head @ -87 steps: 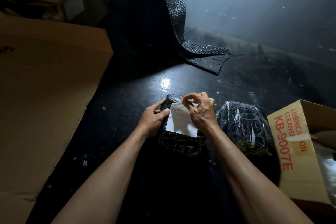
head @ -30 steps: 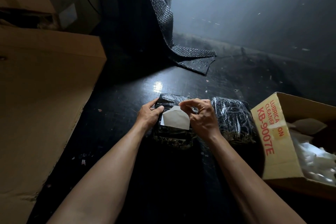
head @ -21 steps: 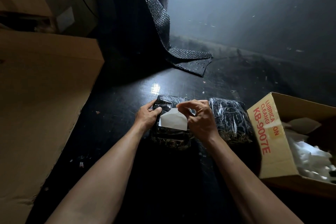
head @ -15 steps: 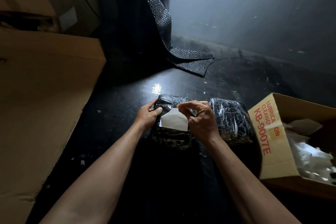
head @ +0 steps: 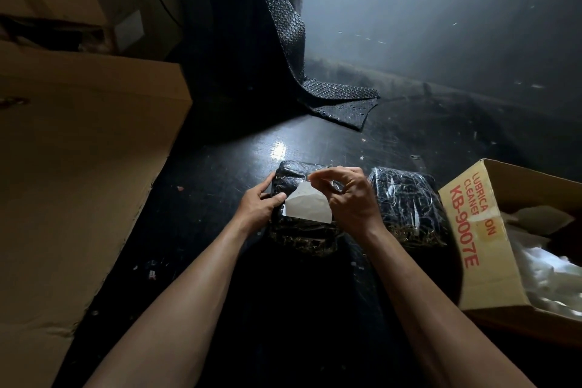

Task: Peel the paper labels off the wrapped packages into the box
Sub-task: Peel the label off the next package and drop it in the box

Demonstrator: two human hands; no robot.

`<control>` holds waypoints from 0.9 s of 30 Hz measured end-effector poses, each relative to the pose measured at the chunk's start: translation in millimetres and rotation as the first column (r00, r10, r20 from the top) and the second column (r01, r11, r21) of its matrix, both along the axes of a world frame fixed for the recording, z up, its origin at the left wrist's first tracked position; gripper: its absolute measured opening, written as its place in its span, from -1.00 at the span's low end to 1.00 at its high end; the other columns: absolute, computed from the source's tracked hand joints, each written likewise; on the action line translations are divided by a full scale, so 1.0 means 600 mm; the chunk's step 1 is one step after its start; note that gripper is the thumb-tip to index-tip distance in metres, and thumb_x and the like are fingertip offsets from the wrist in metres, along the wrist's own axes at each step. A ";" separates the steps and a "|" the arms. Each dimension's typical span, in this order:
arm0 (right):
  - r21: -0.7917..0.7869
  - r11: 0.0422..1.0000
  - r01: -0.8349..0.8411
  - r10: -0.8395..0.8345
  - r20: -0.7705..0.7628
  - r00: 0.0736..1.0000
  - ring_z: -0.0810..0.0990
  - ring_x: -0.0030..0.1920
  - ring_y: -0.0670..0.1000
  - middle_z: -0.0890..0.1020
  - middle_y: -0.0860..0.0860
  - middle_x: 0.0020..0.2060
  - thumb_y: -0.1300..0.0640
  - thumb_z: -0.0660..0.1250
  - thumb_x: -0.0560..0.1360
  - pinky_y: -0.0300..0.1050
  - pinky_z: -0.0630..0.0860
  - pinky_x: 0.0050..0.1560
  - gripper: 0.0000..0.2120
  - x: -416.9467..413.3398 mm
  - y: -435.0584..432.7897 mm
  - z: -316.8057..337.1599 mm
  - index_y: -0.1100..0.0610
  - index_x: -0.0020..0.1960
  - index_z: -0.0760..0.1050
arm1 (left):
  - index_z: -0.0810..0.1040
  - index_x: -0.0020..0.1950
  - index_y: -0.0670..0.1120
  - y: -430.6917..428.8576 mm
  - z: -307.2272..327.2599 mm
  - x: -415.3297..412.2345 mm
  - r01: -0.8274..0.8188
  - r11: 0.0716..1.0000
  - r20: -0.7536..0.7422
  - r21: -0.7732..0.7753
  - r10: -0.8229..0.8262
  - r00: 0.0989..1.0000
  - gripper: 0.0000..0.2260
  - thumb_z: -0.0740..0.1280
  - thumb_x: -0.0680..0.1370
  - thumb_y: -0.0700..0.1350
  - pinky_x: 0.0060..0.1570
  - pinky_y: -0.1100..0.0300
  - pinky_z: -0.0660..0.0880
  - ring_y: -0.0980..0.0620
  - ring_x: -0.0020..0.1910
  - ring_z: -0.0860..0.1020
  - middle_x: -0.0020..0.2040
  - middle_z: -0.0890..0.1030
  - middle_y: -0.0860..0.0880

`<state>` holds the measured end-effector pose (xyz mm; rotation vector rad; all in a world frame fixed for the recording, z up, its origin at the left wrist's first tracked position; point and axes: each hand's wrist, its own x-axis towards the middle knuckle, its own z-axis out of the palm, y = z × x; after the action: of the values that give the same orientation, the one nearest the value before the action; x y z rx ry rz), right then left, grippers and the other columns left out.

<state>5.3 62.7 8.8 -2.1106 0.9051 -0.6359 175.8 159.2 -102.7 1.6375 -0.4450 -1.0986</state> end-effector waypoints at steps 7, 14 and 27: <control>0.051 0.999 -0.003 0.001 0.050 0.999 0.53 0.15 0.00 0.70 -0.17 -0.07 0.17 0.48 0.49 0.02 0.56 0.13 -0.88 -0.012 0.004 -0.001 -0.03 -0.04 0.71 | 0.47 0.32 0.44 -0.015 -0.059 0.016 -0.067 0.997 -0.064 0.027 0.069 0.996 -0.31 0.56 0.25 0.06 0.25 -0.14 0.56 -0.11 0.15 0.67 0.25 0.65 -0.15; -0.005 1.000 -0.018 0.018 0.048 0.999 0.53 0.13 -0.02 0.61 -0.32 -0.12 0.17 0.49 0.48 0.09 0.58 0.09 -0.87 -0.029 0.007 0.013 -0.03 -0.02 0.71 | 0.44 0.22 0.53 -0.013 -0.053 0.012 -0.073 0.997 -0.033 0.035 0.074 0.997 -0.35 0.51 0.19 0.13 0.29 -0.12 0.53 -0.08 0.20 0.65 0.29 0.64 -0.13; -0.063 0.993 0.100 -0.082 0.246 0.966 0.55 0.12 0.00 0.61 -0.31 -0.11 0.08 0.48 0.48 0.06 0.59 0.09 -0.91 -0.044 0.017 0.041 -0.05 -0.03 0.69 | 0.34 0.46 0.31 -0.010 -0.032 0.005 -0.007 0.997 0.119 0.076 -0.003 0.993 -0.22 0.38 0.22 0.23 0.36 -0.08 0.48 -0.02 0.29 0.59 0.39 0.56 -0.01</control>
<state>-20.8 72.8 33.1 -2.0098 0.8549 -0.9669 178.8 153.1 -121.6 1.7768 -0.4839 -1.0307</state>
